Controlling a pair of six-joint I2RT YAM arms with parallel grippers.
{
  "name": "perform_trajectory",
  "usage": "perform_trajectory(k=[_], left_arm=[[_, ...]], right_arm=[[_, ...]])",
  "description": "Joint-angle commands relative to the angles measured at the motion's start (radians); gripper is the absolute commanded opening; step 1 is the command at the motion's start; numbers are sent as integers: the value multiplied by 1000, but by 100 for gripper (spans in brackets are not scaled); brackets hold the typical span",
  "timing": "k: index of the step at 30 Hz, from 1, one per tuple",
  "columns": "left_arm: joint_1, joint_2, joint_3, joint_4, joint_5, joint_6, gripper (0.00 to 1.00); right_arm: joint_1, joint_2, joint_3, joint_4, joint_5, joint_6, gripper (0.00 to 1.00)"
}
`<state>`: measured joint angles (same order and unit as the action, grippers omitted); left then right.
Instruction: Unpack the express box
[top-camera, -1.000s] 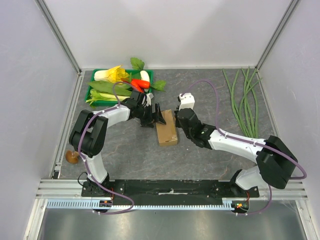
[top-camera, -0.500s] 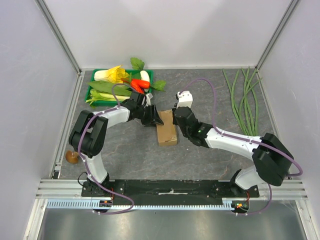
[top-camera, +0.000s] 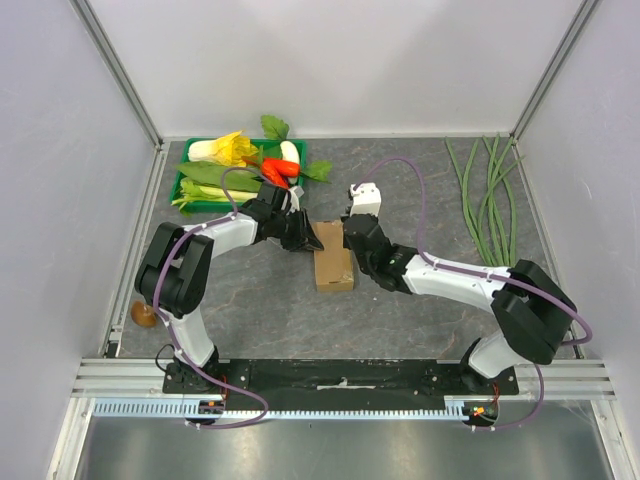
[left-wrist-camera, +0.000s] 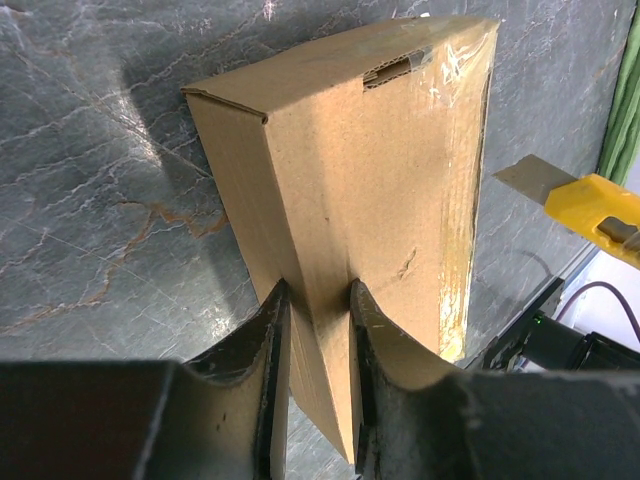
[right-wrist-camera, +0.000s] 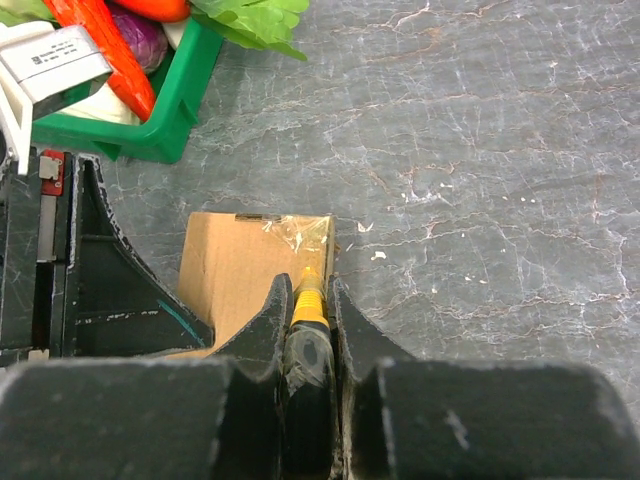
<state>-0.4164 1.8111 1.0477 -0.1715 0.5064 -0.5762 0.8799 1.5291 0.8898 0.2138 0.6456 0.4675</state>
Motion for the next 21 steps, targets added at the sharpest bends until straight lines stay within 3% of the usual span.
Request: perform_trajectory(k=[1,21], left_arm=[[-1,16,-31,-88,-112,21,23],[-1,28,-38,-92,-114,7,22]], right_arm=[[4,9,57,21,78,-4,0],[4,43,83,-31,81,-3,0]])
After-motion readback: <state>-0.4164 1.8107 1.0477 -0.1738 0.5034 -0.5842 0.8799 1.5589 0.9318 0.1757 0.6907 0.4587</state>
